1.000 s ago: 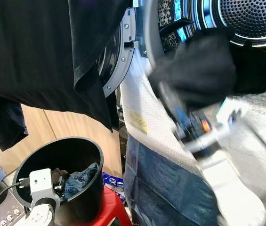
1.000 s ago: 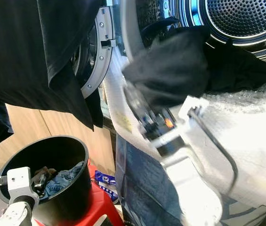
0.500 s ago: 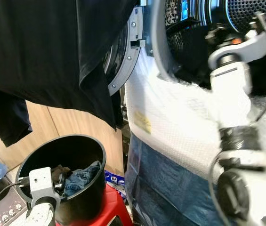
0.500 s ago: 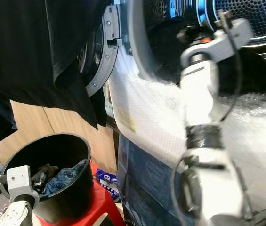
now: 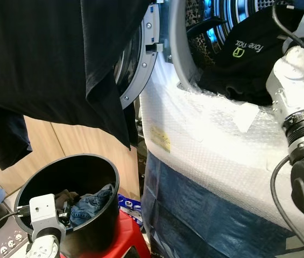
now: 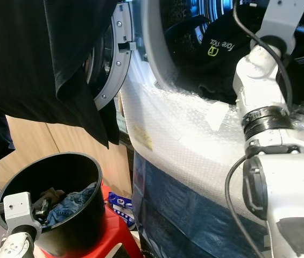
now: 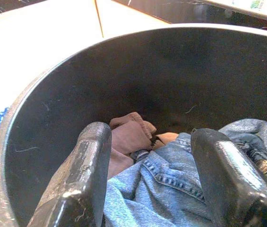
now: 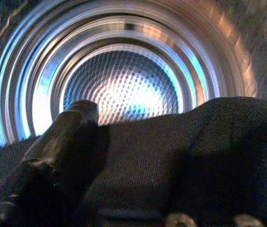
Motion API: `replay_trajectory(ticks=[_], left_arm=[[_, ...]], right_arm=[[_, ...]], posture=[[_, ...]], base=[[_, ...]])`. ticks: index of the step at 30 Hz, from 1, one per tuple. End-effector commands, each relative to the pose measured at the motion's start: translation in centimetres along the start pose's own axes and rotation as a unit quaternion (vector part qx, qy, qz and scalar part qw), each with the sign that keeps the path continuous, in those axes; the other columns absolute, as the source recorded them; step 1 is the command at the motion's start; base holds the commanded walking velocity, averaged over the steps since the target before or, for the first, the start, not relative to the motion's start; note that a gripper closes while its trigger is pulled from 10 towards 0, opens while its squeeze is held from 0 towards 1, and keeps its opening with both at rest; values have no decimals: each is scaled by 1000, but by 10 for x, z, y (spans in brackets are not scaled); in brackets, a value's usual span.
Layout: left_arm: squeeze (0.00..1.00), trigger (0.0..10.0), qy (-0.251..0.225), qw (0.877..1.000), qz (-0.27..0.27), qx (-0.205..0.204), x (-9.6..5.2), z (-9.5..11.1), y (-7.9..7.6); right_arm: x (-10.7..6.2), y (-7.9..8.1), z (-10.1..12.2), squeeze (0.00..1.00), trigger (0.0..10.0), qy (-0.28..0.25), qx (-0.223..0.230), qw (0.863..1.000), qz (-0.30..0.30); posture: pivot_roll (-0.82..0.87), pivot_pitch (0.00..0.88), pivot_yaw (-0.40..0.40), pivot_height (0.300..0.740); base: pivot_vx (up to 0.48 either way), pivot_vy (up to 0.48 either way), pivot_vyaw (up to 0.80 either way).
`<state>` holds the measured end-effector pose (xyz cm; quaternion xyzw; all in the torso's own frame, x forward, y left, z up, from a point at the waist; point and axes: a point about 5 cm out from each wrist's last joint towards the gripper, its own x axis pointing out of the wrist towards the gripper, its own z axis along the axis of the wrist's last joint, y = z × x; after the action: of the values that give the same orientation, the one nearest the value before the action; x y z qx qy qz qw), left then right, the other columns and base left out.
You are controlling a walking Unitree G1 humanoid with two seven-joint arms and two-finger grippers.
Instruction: Clothes washing
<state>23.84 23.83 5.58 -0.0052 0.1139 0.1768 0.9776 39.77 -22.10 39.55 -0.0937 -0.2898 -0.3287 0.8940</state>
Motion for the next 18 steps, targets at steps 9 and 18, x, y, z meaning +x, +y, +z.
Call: replay_trajectory(ticks=[9, 18], left_arm=[[0, 10000, -8, 1000, -2, 17, 0, 3, -2], [0, 10000, -7, 1000, -6, 19, 2, 4, -3]], right_arm=[[16, -39, -6, 0, 10000, -34, -162, 983, -82], [3, -37, -46, 0, 10000, 58, -133, 989, -16]], posture=[[161, 0, 48, 740], [146, 0, 55, 740]], base=[[0, 0, 0], [0, 0, 0]])
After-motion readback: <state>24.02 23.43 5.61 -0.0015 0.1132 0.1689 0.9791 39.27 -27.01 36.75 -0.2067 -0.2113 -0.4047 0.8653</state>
